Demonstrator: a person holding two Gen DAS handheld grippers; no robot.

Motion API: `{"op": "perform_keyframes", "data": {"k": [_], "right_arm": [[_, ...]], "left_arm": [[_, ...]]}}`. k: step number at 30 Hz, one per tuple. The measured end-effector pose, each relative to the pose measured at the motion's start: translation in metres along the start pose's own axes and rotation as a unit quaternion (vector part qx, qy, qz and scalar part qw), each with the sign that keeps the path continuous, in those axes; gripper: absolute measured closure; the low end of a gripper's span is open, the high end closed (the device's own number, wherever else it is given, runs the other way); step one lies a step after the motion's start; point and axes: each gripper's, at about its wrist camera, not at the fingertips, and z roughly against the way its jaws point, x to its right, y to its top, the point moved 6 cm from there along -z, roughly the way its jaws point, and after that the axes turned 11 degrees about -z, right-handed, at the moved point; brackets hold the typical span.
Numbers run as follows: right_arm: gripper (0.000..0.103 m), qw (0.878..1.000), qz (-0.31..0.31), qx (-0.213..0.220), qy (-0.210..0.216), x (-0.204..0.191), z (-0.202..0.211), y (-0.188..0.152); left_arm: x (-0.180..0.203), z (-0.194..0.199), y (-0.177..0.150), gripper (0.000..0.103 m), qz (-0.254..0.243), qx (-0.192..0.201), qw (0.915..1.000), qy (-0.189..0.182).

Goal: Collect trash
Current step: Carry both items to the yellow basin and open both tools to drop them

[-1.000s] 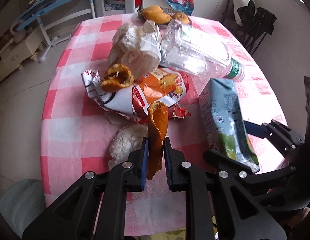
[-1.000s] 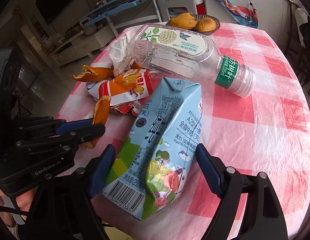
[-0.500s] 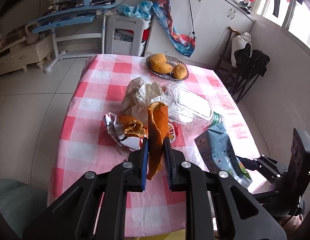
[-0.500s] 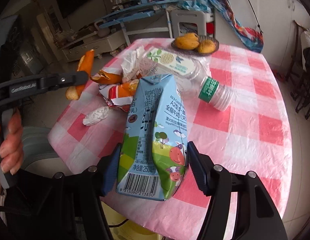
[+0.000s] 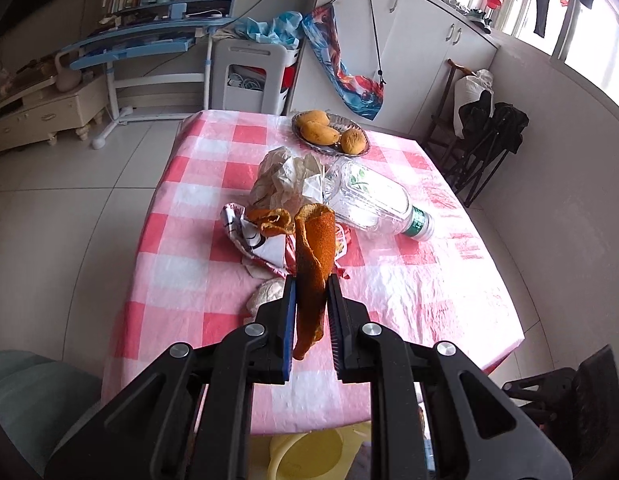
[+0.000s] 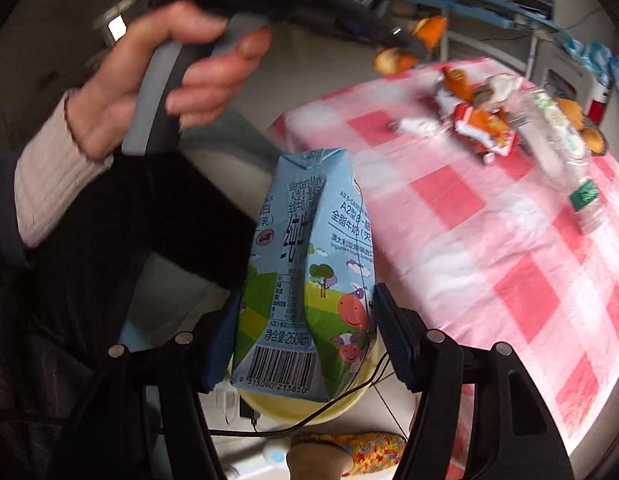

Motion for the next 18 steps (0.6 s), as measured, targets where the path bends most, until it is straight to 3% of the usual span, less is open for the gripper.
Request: {"op": "perform_keyframes", "data": {"k": [4,8,11,14,16,18], "right_arm": [[0.036,1.0,-0.008,-0.018,-0.011,0.004,-0.012,-0.011],[0.031,0.997,-0.056,0.039,-0.034,0.027,0.019,-0.003],[0.023,0.987,-0.106,0.098,-0.073,0.051,0.05,-0.003],[0.02,0.964,-0.178,0.142,-0.14,0.087,0.074,-0.008],[0.02,0.942,-0.235,0.172,-0.164,0.107,0.09,-0.015],[0.02,0.916,-0.291,0.21,-0.182,0.126,0.11,-0.022]], "left_arm": [[0.004,0.008,-0.033,0.088,0.015,-0.02,0.9997,-0.003],[0.021,0.002,-0.071,0.088,0.005,-0.069,0.9976,-0.005],[0.04,-0.004,-0.104,0.088,-0.004,-0.111,0.9936,-0.022],[0.064,-0.013,-0.144,0.088,-0.022,-0.17,0.9842,-0.044],[0.079,-0.019,-0.166,0.088,-0.052,-0.207,0.9762,-0.036],[0.091,-0.025,-0.18,0.076,-0.09,-0.235,0.9675,-0.024]]}}
